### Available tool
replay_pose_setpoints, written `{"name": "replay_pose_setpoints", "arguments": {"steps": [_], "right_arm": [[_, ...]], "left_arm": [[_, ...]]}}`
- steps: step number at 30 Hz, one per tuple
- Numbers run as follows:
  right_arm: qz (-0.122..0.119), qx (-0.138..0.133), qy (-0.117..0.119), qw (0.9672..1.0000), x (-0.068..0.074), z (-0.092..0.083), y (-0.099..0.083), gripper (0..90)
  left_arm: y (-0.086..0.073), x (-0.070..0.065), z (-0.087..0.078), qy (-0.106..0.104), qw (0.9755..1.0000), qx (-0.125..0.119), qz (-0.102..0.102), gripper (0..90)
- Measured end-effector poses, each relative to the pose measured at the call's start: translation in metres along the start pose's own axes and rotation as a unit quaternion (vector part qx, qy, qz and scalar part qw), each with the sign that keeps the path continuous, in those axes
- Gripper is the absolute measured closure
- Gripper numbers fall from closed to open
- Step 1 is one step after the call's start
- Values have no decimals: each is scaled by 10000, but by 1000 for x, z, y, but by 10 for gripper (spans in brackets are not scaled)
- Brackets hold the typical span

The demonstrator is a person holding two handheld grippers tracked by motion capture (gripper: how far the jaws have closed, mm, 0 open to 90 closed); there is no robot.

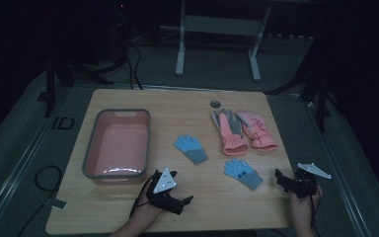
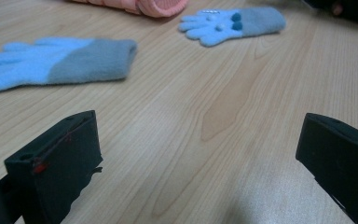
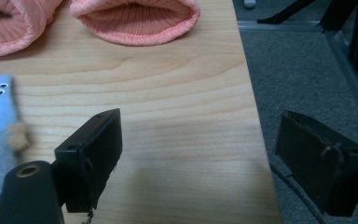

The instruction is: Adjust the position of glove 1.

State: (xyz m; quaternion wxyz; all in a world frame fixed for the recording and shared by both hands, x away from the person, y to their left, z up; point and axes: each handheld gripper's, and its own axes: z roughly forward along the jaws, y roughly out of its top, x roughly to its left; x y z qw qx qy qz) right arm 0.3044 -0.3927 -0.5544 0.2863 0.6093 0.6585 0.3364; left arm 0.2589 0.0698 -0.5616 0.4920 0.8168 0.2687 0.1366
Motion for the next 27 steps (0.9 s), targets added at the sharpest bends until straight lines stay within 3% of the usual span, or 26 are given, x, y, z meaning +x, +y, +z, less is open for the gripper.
{"name": "replay_pose_setpoints", "arguments": {"steps": [6, 8, 12, 15, 19, 24, 27], "right_arm": [[-5, 30, 87, 10000, 0, 0, -1, 147], [66, 220, 356, 9991, -1, 1, -1, 138], [10, 360, 412, 9985, 2, -2, 2, 139], [-149, 207, 377, 9990, 7, -10, 11, 139], [-254, 64, 542, 9982, 12, -22, 29, 130], [-416, 152, 566, 9974, 22, -28, 50, 111], [-495, 121, 712, 9962, 29, -31, 63, 111]], "left_arm": [[0, -1, 0, -24, 10000, 43, 29, 0], [0, -1, 0, -22, 10000, 33, 15, 0], [0, -1, 0, -34, 10000, 20, 44, 1], [0, -1, 0, -43, 10000, 20, 41, 0], [0, -1, 0, -22, 10000, 4, 16, 0], [-1, -1, -1, 1, 10000, -1, 5, 1], [-1, -1, -1, -3, 10000, 12, 19, 1]]}}
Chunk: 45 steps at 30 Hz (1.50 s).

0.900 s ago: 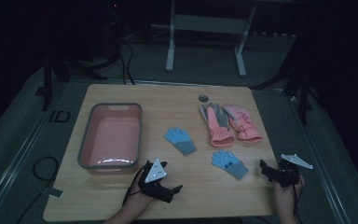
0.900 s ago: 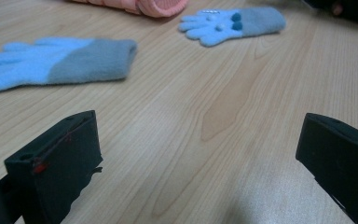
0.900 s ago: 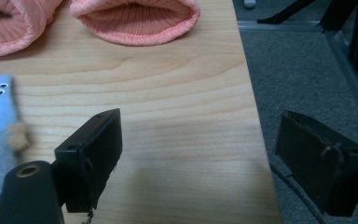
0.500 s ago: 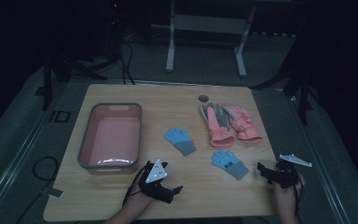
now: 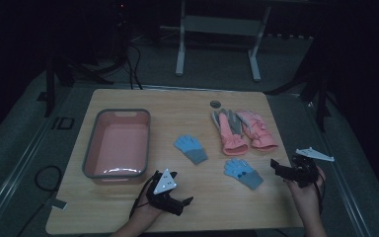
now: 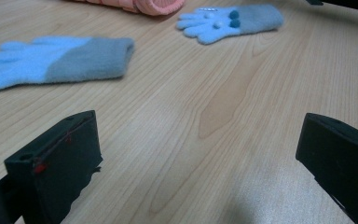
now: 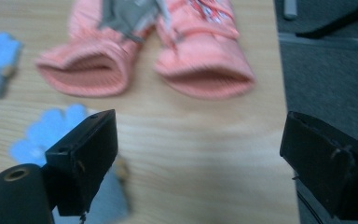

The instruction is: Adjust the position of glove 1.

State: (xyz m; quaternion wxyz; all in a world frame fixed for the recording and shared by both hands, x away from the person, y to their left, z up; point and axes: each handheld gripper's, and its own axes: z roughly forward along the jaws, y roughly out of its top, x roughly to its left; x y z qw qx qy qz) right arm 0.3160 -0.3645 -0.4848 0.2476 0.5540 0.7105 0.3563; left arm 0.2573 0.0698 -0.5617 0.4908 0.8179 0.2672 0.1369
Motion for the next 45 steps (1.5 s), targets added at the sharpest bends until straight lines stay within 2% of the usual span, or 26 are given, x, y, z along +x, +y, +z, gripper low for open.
{"name": "replay_pose_setpoints", "arguments": {"steps": [1, 4, 7, 12, 19, 24, 28, 34, 45], "right_arm": [[0, 0, 0, 10000, 0, 0, 0, 111], [-178, -21, 49, 9998, 9, -1, 16, 111], [-178, -3, 244, 9995, 14, 1, 27, 110], [-328, 14, 376, 9988, 25, 4, 41, 111], [-620, 5, 612, 9962, 47, 12, 60, 119], [-883, 3, 814, 9928, 67, 20, 71, 128], [-988, 7, 1030, 9898, 80, 27, 78, 130], [-1255, 136, 1307, 9834, 100, 41, 85, 135], [-1628, 400, 1648, 9720, 132, 70, 90, 146]], "left_arm": [[0, 0, 0, 0, 10000, 0, 0, 1], [0, 0, 0, -14, 10000, 4, 1, 0], [0, 0, 0, -12, 10000, -5, -13, 0], [0, 0, 0, -15, 10000, 31, -18, 0], [0, 0, 0, -3, 10000, 21, -42, 0], [0, 0, 0, -14, 10000, 27, -15, 0], [0, 0, 0, -17, 10000, 28, -7, 0], [0, 0, 0, -20, 10000, 18, -17, 1], [0, 0, 0, -55, 10000, 35, -11, 0]]}}
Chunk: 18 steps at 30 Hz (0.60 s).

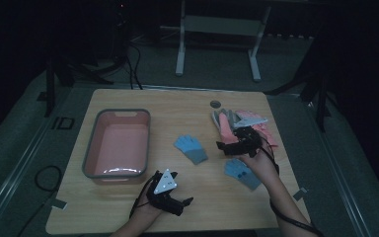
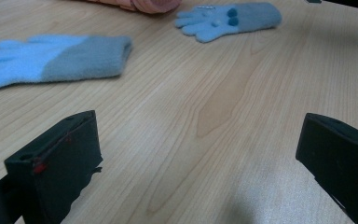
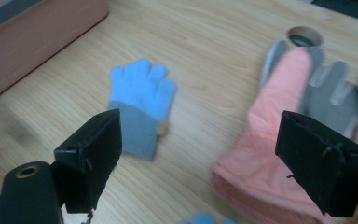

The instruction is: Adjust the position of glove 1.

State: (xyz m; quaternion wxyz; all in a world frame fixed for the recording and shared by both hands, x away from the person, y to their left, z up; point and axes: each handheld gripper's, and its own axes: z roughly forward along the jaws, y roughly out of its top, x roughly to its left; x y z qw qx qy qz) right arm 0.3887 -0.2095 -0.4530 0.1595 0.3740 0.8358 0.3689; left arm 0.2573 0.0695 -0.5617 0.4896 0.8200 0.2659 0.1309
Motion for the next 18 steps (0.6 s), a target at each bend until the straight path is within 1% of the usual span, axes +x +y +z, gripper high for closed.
{"name": "replay_pose_setpoints", "arguments": {"steps": [3, 4, 8, 10, 11, 12, 14, 16, 17, 18], "right_arm": [[-132, 104, 92, 9998, 6, 13, 3, 162], [-166, 109, 105, 9997, 8, 17, 3, 181], [-184, 189, 328, 9991, 15, 33, 6, 224], [-232, 272, 361, 9987, 19, 41, 7, 269], [-231, 291, 389, 9986, 20, 44, 8, 272], [-264, 310, 429, 9982, 23, 49, 8, 307], [-331, 385, 403, 9979, 27, 57, 9, 325], [-450, 476, 479, 9967, 30, 65, 10, 370], [-542, 537, 407, 9963, 33, 69, 10, 394], [-572, 592, 409, 9958, 34, 73, 10, 432]], "left_arm": [[0, 0, 0, -4, 10000, -13, 0, 0], [0, 0, 0, -8, 10000, -12, 4, 0], [0, 0, 0, -13, 10000, -18, 17, 0], [0, 0, 0, -12, 10000, -7, 37, 0], [0, 0, 0, -18, 10000, -1, 45, 0], [0, 0, 0, -14, 10000, -1, 57, 0], [0, -1, 0, -25, 10000, -3, 62, 0], [0, -1, -1, -41, 10000, -28, 35, 0], [0, -1, -1, -46, 10000, -25, 40, 0], [0, -1, -1, -51, 10000, -21, 39, 0]]}}
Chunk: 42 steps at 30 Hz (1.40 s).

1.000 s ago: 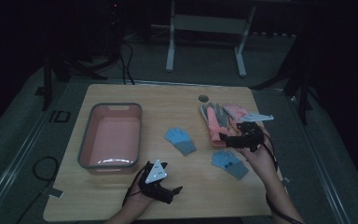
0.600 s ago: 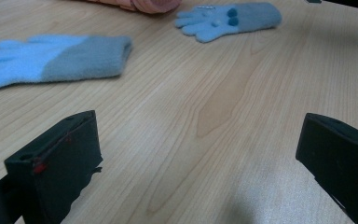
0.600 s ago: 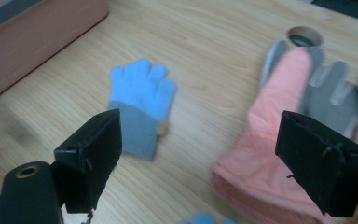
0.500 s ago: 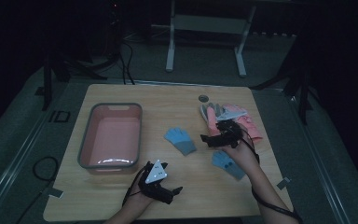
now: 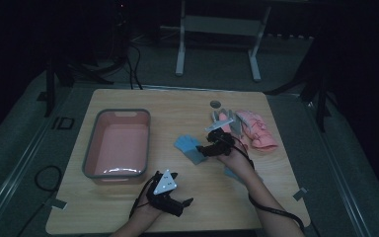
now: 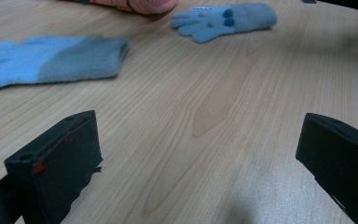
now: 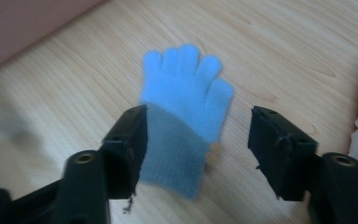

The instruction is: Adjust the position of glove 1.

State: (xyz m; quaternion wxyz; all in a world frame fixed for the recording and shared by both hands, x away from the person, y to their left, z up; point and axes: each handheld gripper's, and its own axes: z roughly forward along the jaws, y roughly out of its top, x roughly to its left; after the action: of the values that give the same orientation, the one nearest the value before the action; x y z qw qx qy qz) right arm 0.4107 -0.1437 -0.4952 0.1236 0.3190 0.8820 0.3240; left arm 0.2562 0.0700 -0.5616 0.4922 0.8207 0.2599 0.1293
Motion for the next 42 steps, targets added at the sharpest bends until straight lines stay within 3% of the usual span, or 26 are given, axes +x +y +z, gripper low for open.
{"name": "replay_pose_setpoints", "arguments": {"steps": [2, 14, 20, 23, 30, 35, 41, 42], "right_arm": [[3, 73, 141, 9999, 1, 8, 1, 477], [-388, 417, 275, 9980, 6, 43, 15, 612], [-461, 607, 277, 9967, 5, 58, 15, 650], [-357, 707, 360, 9962, 3, 64, 13, 672], [-258, 689, 454, 9963, 4, 65, 13, 808], [76, 629, 301, 9975, 9, 62, 12, 859], [395, 329, 35, 9987, 21, 28, 15, 865], [433, 278, -139, 9986, 24, 18, 15, 866]], "left_arm": [[0, 0, 0, -1, 10000, -3, -6, 0], [0, -1, 0, -17, 10000, 20, 38, 0], [0, -1, 0, -29, 10000, 11, 28, 1], [0, -1, 0, -36, 10000, 20, 34, 0], [0, -1, 1, -46, 10000, 34, 27, 0], [0, 0, 1, -48, 10000, 38, -7, 0], [0, 1, 0, -59, 10000, 20, -41, 0], [0, 1, 1, -45, 10000, 23, -20, 0]]}}
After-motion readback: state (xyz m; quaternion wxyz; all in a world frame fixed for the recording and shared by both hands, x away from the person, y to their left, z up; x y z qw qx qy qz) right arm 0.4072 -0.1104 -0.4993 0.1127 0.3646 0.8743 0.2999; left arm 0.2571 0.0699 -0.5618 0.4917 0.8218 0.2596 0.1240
